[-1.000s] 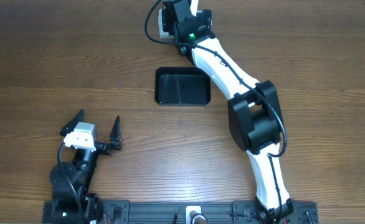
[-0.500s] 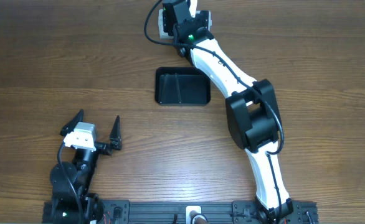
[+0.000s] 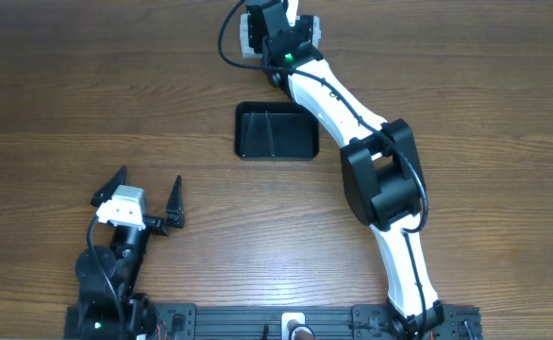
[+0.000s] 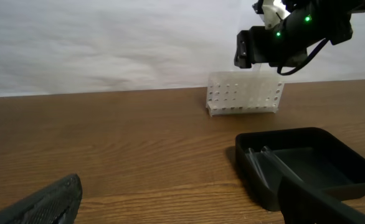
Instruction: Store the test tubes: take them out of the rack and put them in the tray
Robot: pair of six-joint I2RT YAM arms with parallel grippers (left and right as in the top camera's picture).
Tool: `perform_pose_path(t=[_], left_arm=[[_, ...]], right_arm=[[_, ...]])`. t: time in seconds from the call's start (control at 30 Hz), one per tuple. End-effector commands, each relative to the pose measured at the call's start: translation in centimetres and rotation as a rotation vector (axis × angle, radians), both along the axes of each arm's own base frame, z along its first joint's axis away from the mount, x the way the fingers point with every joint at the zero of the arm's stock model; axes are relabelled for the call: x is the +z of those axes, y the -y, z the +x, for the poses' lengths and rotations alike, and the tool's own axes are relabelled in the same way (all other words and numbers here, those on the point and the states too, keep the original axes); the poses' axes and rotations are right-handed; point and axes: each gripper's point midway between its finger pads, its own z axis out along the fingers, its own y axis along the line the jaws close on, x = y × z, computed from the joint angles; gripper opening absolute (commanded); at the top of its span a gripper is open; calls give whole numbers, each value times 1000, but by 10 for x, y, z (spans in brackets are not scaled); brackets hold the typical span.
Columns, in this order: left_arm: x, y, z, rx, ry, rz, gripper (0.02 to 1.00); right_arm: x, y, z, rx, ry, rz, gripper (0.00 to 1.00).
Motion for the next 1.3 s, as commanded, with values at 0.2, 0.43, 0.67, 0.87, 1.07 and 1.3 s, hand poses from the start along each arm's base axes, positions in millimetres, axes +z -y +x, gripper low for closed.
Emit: perform_pose_path(t=[0.2, 0.43, 0.67, 0.87, 1.07, 1.3], left_arm=[[-1, 1, 0, -8, 3, 13, 1000], [-1, 1, 0, -8, 3, 13, 1000], [-1, 1, 0, -8, 3, 14, 1000], [-1, 1, 0, -8, 3, 13, 1000], [-1, 1, 0, -8, 3, 14, 1000], [-1, 1, 0, -8, 3, 13, 1000]], right_arm=[[-12, 9, 12, -21, 9, -5, 794], [-14, 13, 15, -28, 9, -7, 706], [-11, 12, 16, -23, 22, -6, 584], [-11, 11, 16, -22, 20, -7, 454], [-12, 11, 15, -14, 16, -21, 369], [-12, 12, 15, -13, 17, -25, 290]])
